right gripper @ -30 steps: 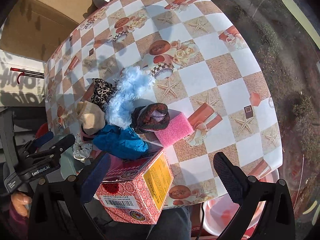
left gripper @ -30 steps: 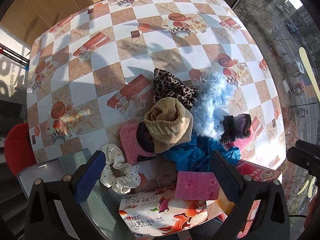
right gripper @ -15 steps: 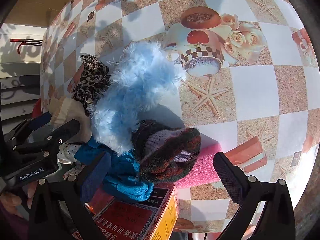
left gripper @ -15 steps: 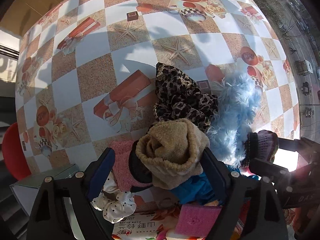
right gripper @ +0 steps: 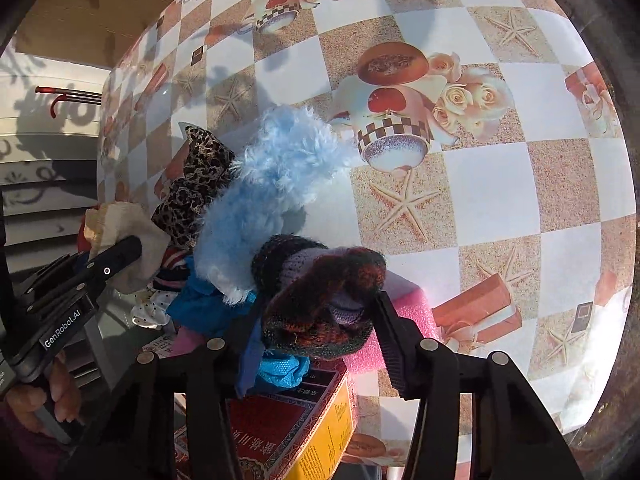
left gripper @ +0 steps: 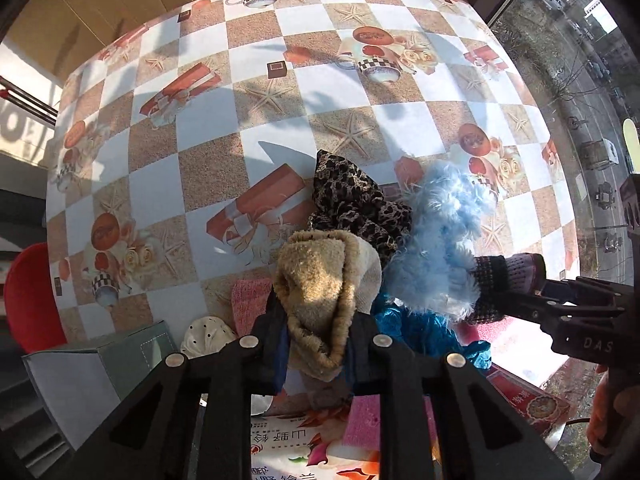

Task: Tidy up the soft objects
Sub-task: 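Grasp the beige knit hat with the left tool while the right tool grasps the dark striped glove, then carry both items over the white box and open both tools to drop them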

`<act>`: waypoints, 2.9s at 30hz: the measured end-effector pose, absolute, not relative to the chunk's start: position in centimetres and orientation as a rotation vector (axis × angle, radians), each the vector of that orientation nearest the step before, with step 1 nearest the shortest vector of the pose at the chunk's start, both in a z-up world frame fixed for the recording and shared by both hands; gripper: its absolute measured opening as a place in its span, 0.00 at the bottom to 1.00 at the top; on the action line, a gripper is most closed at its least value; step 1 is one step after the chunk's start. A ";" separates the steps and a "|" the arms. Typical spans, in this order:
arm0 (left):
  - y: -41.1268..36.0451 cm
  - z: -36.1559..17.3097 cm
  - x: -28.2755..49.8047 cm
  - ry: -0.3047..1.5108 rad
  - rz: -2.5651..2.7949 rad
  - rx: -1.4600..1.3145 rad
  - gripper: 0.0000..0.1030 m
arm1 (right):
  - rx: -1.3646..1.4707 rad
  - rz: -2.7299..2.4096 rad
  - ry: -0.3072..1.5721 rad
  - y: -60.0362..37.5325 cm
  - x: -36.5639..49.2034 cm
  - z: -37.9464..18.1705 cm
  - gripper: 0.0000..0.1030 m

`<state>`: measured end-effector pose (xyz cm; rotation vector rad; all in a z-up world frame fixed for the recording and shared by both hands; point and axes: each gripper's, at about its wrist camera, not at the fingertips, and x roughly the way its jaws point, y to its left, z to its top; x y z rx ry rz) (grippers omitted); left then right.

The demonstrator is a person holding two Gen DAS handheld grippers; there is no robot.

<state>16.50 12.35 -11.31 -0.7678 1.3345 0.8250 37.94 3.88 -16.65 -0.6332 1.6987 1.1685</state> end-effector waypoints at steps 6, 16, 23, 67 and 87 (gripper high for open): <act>12.4 -9.9 17.2 1.303 0.841 -0.753 0.23 | -0.584 1.170 1.667 3.0 38.9 -15.0 0.51; 9.8 -7.3 16.9 1.297 0.851 -0.701 0.23 | -0.526 1.158 1.616 1.6 40.1 -12.2 0.51; 5.7 -6.7 15.6 1.322 0.800 -0.689 0.23 | -0.519 1.132 1.570 -2.6 40.6 -10.9 0.51; -2.3 -3.7 -13.3 1.100 1.075 -0.832 0.23 | -0.867 1.534 1.267 -4.4 7.4 -2.3 0.51; -3.6 -9.5 -15.5 1.208 1.089 -0.920 0.23 | -1.146 1.613 1.235 -2.3 -1.4 -7.3 0.51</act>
